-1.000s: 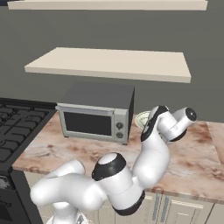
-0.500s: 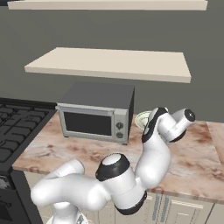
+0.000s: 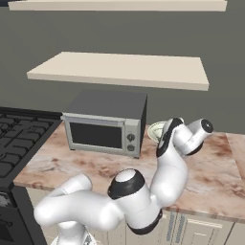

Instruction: Pick up the bowls on the counter and stack them on top of one another in the open cabinet. Place the smaller bowl on top of the larger bowl.

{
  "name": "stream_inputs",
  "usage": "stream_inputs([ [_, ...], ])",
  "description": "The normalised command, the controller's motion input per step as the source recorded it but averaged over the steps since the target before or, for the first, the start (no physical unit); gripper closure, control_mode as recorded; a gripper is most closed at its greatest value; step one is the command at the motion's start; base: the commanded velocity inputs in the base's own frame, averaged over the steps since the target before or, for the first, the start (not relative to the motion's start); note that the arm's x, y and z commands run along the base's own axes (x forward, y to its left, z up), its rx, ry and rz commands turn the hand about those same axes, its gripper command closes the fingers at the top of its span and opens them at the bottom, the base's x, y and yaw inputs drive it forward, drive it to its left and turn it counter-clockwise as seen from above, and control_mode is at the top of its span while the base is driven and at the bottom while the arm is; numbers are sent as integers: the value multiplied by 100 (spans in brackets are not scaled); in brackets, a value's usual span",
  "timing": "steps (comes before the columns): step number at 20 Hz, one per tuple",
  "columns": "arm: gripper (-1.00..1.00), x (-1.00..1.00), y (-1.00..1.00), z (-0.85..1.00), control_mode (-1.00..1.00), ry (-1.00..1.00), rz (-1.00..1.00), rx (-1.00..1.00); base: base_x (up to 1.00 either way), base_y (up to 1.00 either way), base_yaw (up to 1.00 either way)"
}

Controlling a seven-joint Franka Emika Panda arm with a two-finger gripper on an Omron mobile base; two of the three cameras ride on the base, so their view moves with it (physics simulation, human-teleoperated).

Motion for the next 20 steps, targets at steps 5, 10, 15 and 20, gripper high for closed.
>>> stream_inputs([
  [5, -100, 7, 0, -10, -100, 0, 0, 2, 0, 0, 0],
  [10, -100, 8, 0, -7, -100, 0, 0, 3, 0, 0, 0],
  [15, -100, 11, 0, -6, -100, 0, 0, 4, 0, 0, 0],
  [20, 100, 10, 0, -4, -100, 0, 0, 3, 0, 0, 0],
])
